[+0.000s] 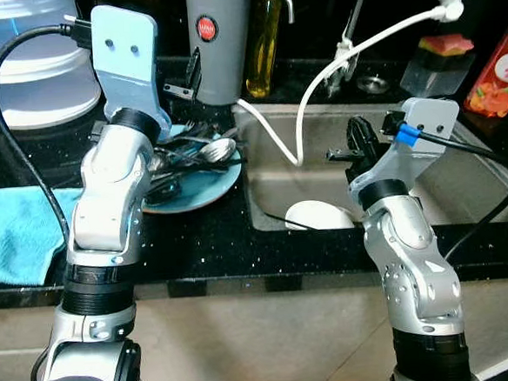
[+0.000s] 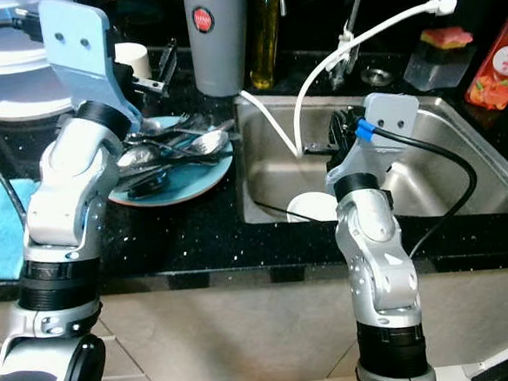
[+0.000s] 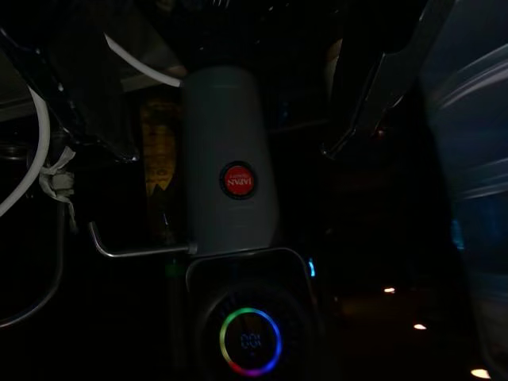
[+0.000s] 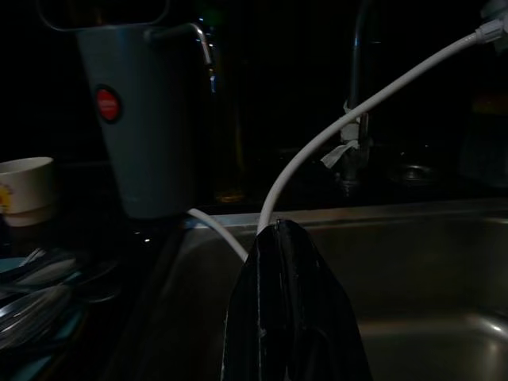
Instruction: Kitchen organization
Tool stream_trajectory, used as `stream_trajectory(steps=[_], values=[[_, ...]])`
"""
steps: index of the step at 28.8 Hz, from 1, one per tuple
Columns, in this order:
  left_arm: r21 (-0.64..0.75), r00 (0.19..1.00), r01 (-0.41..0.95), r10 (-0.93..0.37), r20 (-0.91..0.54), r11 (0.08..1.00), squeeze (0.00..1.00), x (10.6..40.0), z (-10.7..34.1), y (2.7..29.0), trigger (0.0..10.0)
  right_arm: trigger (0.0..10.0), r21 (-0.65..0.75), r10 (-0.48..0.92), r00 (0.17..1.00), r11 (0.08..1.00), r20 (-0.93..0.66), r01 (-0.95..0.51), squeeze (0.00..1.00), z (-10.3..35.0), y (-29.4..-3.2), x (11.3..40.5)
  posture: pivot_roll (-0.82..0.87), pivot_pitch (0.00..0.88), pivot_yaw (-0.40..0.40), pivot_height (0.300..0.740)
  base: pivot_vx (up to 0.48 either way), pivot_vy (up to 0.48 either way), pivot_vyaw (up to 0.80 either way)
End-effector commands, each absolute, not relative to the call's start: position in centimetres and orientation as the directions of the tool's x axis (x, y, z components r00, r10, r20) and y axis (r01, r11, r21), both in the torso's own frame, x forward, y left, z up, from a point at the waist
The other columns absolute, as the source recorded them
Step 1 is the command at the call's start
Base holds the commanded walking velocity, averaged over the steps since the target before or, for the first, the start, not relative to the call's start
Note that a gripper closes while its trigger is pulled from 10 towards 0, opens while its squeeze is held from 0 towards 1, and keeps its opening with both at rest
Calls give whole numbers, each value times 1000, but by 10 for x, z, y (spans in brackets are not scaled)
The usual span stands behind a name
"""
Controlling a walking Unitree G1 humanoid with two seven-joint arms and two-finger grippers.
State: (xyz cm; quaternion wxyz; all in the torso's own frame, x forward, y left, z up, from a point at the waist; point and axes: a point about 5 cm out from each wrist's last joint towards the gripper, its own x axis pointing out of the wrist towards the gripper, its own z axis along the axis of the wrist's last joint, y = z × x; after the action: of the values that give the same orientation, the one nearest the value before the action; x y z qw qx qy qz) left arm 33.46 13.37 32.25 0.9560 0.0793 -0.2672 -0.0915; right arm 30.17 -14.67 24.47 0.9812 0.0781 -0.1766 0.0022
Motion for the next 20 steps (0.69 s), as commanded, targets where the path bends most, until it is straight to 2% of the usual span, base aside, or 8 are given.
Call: stream_trajectory(steps=[1,20], values=[[203,836,141,-227,500,969,0,334,322,129,10000,10000,161,-47,937,987,345,-9,0,243,-151,302,195,0,-73,740,-296,0,0],[199,834,141,-225,504,970,0,333,322,130,10000,10000,164,-47,938,986,344,-11,0,242,-150,302,193,0,-71,740,-291,0,0]])
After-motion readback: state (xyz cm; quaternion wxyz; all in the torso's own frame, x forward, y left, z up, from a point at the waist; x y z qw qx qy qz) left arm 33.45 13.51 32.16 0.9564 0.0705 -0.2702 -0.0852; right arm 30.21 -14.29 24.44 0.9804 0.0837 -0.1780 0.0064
